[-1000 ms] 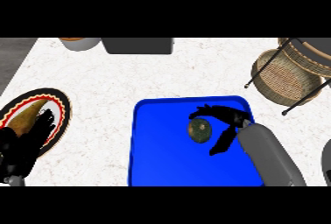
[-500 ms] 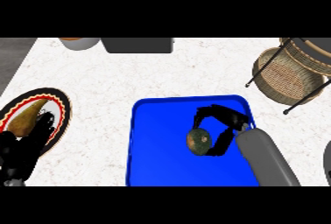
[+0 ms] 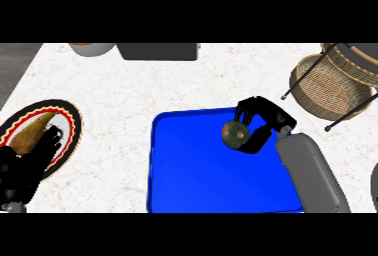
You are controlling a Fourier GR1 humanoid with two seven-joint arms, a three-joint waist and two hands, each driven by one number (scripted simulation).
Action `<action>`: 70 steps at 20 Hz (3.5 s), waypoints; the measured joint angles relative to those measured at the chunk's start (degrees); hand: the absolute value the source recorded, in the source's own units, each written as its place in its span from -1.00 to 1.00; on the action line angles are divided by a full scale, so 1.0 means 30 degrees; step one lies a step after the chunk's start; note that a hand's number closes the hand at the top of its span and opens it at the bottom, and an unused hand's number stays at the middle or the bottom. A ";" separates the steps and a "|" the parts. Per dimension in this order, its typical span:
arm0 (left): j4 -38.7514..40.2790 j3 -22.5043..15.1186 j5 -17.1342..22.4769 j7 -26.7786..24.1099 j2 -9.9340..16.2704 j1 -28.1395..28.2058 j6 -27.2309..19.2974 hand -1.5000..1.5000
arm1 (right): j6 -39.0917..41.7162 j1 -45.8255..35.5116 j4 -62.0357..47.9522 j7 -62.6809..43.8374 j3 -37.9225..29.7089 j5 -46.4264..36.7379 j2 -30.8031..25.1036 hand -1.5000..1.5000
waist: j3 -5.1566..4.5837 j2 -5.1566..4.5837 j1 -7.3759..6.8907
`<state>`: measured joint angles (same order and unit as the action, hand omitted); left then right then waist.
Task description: Pick the squash from the tray and place it in the tiered basket
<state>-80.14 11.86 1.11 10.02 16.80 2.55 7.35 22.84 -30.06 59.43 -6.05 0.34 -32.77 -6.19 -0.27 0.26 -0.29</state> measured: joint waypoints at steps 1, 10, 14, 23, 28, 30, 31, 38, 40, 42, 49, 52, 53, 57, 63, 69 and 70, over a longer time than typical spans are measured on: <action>0.0011 -0.0038 -0.0024 0.0018 -0.0014 -0.0012 0.0001 0.00 | -0.1040 -0.0406 0.0018 -0.1227 -0.0178 -0.0622 0.0042 1.00 | -0.0051 0.0032 -0.0031; 0.0075 -0.0394 -0.0200 0.0132 -0.0099 -0.0308 0.0101 0.00 | -0.8468 -0.5010 0.0338 -1.2383 -0.0316 -0.7695 -0.0008 1.00 | -0.0235 0.0173 -0.0624; 0.0093 -0.0548 -0.0271 0.0189 -0.0133 -0.0616 0.0130 0.00 | -0.9942 -0.7789 -0.0001 -1.7395 0.0328 -1.1506 0.0551 1.00 | -0.0170 0.0083 -0.0898; 0.0377 -0.0538 -0.0298 -0.0093 -0.0178 -0.0793 0.0205 0.00 | -1.0735 -1.2794 -0.2976 -2.0467 -0.0419 -1.7173 0.1532 1.00 | 0.0004 -0.0269 -0.1008; 0.0521 -0.0405 -0.0303 -0.0205 -0.0213 -0.0911 0.0111 0.00 | -1.1741 -1.4004 -0.4679 -2.0101 -0.1885 -1.8360 0.0810 1.00 | 0.0046 -0.0329 -0.0816; 0.0486 -0.0380 -0.0318 -0.0211 -0.0202 -0.1004 0.0093 0.00 | -1.2201 -1.4244 -0.5502 -1.9737 -0.2437 -1.8632 0.0320 1.00 | 0.0058 -0.0345 -0.0760; 0.0557 -0.0304 -0.0269 -0.0279 -0.0120 -0.0951 0.0194 0.00 | -1.2396 -1.4334 -0.5910 -1.9509 -0.2732 -1.8688 -0.0017 1.00 | 0.0063 -0.0350 -0.0736; 0.0992 -0.0195 -0.0347 -0.0738 -0.0217 -0.0955 0.0154 0.00 | -1.5192 -1.4719 -0.7496 -1.7373 -0.4985 -1.7928 -0.2166 1.00 | 0.0103 -0.0416 -0.0704; 0.1040 -0.0258 -0.0402 -0.0626 -0.0253 -0.1156 0.0117 0.00 | -1.6491 -1.4659 -0.7731 -1.6628 -0.5722 -1.7257 -0.2617 1.00 | 0.0107 -0.0445 -0.0720; 0.1041 -0.0307 -0.0475 -0.0674 -0.0354 -0.1185 0.0029 0.00 | -1.7392 -1.4842 -0.8312 -1.5890 -0.6413 -1.6623 -0.3281 1.00 | 0.0109 -0.0464 -0.0771; 0.0892 -0.0243 -0.0369 -0.0379 -0.0325 -0.1213 0.0175 0.00 | -1.9965 -1.4944 -1.0835 -1.3312 -0.8020 -1.5072 -0.4993 1.00 | 0.0109 -0.0467 -0.0839; 0.0860 -0.0196 -0.0404 -0.0529 -0.0278 -0.0992 0.0199 0.00 | -1.8454 -1.4811 -1.2229 -1.2902 -0.7206 -1.6227 -0.6347 1.00 | 0.0055 -0.0468 -0.0765; 0.0829 -0.0168 -0.0361 -0.0566 -0.0271 -0.0980 0.0229 0.00 | -1.7750 -1.4768 -1.2712 -1.2875 -0.6785 -1.6803 -0.6802 1.00 | 0.0050 -0.0484 -0.0797; 0.0803 -0.0275 -0.0429 -0.0648 -0.0237 -0.0912 0.0373 0.00 | -1.5191 -1.5292 -1.4209 -1.2520 -0.5435 -1.8501 -0.8253 1.00 | 0.0064 -0.0496 -0.0903; 0.0708 -0.0139 -0.0356 -0.0564 -0.0155 -0.0848 0.0453 0.00 | -1.2451 -1.6243 -1.5494 -1.0697 -0.4383 -1.9571 -0.9608 1.00 | 0.0087 -0.0435 -0.0872; 0.0468 -0.0190 -0.0420 -0.0058 -0.0320 -0.1111 0.0237 0.00 | -1.0535 -1.7023 -1.6194 -0.9183 -0.3903 -2.0007 -1.0347 1.00 | 0.0098 -0.0404 -0.0812; 0.0529 -0.0163 -0.0381 -0.0019 -0.0307 -0.1216 0.0271 0.00 | -1.0314 -1.7015 -1.6343 -0.9013 -0.3885 -2.0028 -1.0442 1.00 | 0.0093 -0.0419 -0.0825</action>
<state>-78.55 11.37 -0.03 9.97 15.88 -1.10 8.16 -8.11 -81.11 10.40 -33.08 -11.31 -92.85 -37.52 0.00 -0.99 -2.76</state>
